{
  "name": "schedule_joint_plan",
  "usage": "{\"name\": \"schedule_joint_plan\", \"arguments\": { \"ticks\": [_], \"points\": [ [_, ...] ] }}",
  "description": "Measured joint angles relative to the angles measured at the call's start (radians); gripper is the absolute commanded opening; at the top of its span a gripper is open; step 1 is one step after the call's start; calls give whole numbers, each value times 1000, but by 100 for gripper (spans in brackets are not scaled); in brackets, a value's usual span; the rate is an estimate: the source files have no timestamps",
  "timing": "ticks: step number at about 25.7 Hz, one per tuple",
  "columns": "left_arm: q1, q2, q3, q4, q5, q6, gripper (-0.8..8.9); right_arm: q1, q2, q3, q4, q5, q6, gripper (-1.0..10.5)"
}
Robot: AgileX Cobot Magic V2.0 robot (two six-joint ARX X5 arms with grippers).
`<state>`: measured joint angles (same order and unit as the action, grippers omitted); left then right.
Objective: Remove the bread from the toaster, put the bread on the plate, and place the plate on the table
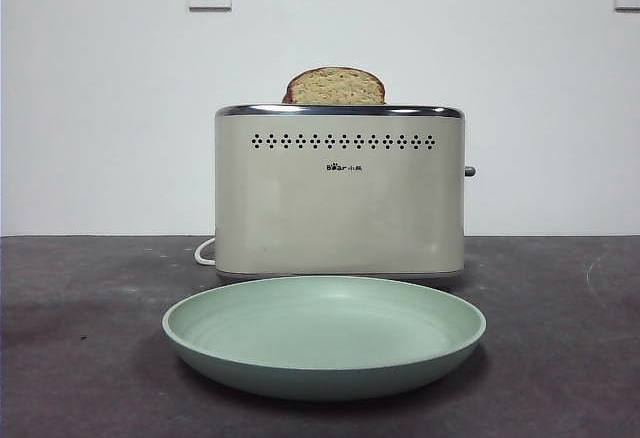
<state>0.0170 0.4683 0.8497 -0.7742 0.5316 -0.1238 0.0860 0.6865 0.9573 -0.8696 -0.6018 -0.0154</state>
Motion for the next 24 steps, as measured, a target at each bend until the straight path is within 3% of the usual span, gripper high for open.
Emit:
{"name": "schedule_joint_plan", "arguments": {
  "ticks": [7,10,16,18,21,22,24],
  "points": [
    [0,32,56,-104,71,79,-8,19,37,91,-150,-25,-61,-11],
    [0,32,56,-105,75,87,-8,24,37,91,-163,-80,-74,-11],
    [-1,32,56,-105,75,90,4,27,38,92,-163,-87,-81,34],
    [-1,32,56,-105,75,90,95,27,38,92,-162,-87,-83,210],
    [-1,32,56,-104,75,90,498,27,38,92,-162,-87,-83,583],
    [-1,32,56,-103,75,89,595,27,38,92,-162,-87,-83,649],
    [-1,32,56,-99,75,89,621,27,38,92,-162,-87,-82,661]
  ]
}}
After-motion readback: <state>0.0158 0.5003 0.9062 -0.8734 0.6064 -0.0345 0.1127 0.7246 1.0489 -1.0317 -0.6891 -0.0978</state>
